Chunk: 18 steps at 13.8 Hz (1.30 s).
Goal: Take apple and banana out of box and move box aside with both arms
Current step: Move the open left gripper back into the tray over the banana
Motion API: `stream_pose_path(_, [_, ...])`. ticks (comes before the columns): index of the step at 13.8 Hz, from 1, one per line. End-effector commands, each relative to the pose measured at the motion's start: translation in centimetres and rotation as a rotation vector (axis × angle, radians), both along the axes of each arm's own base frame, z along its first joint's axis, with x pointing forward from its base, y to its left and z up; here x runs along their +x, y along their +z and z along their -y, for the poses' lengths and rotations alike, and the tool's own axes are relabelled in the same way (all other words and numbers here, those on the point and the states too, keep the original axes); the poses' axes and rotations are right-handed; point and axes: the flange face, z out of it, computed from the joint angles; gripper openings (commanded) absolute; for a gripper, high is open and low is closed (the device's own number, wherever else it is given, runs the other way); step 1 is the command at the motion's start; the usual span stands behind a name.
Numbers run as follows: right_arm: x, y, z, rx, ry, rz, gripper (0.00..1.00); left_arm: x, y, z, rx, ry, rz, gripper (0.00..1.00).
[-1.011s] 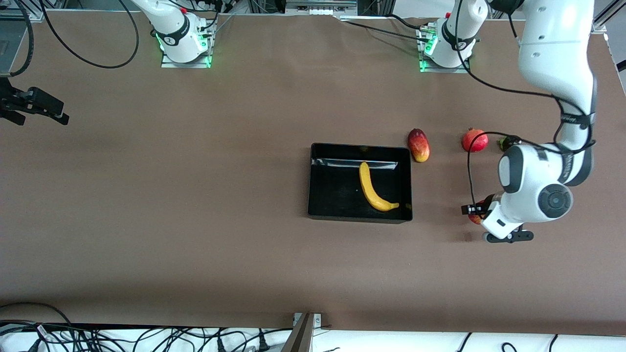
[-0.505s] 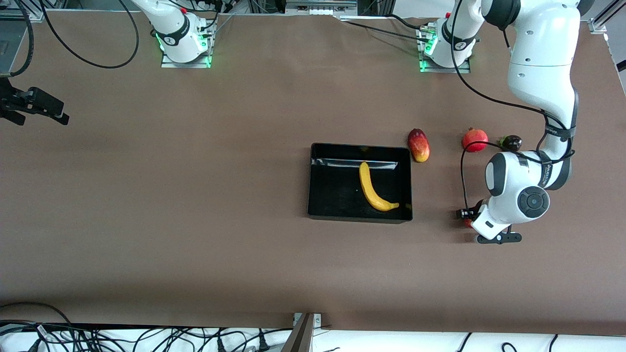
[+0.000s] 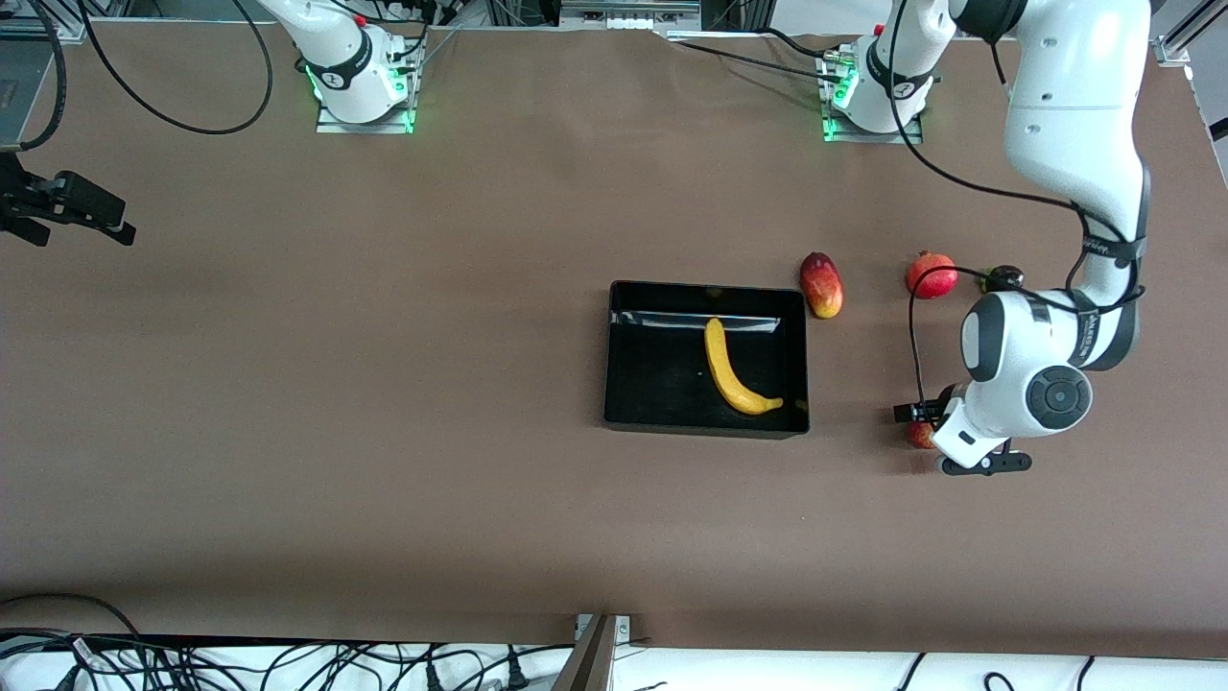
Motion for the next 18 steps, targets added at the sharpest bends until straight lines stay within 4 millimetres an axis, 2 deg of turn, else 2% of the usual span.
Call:
stream_pose_path(1, [0.2, 0.4, -0.2, 0.018, -0.011, -0.004, 1.0, -1.6, 6.8, 7.4, 0.029, 0.111, 0.018, 1.0])
stream_pose_path(3, [0.2, 0.4, -0.2, 0.018, -0.011, -0.004, 1.0, -3.0, 8.8, 14.6, 0.049, 0.185, 0.035, 1.0])
stream_pose_path(4, [0.2, 0.4, -0.2, 0.018, -0.011, -0.004, 1.0, -3.9, 8.9, 17.9, 0.063, 0.212, 0.045, 1.0])
stream_pose_path(6, [0.2, 0.4, -0.2, 0.018, -0.011, -0.004, 1.0, -5.1, 8.1, 21.7, 0.074, 0.247, 0.051, 1.0])
stream_pose_path(7, [0.2, 0.4, -0.2, 0.018, -0.011, -0.004, 1.0, -5.8, 6.6, 23.7, 0.051, 0.271, 0.026, 1.0])
stream_pose_path(12, [0.2, 0.4, -0.2, 0.018, -0.011, -0.004, 1.0, -5.8, 1.2, 27.1, 0.002, 0.331, 0.074, 1.0])
stream_pose_path(14, [0.2, 0.4, -0.2, 0.018, -0.011, -0.004, 1.0, -5.9, -0.8, 27.3, 0.005, 0.334, 0.079, 1.0])
stream_pose_path(16, [0.2, 0.4, -0.2, 0.018, -0.011, -0.004, 1.0, -6.5, -1.9, 28.2, -0.003, 0.338, 0.077, 1.0])
stream_pose_path(18, [0.2, 0.4, -0.2, 0.018, -0.011, -0.004, 1.0, -6.6, -2.7, 28.3, -0.001, 0.36, 0.068, 1.0])
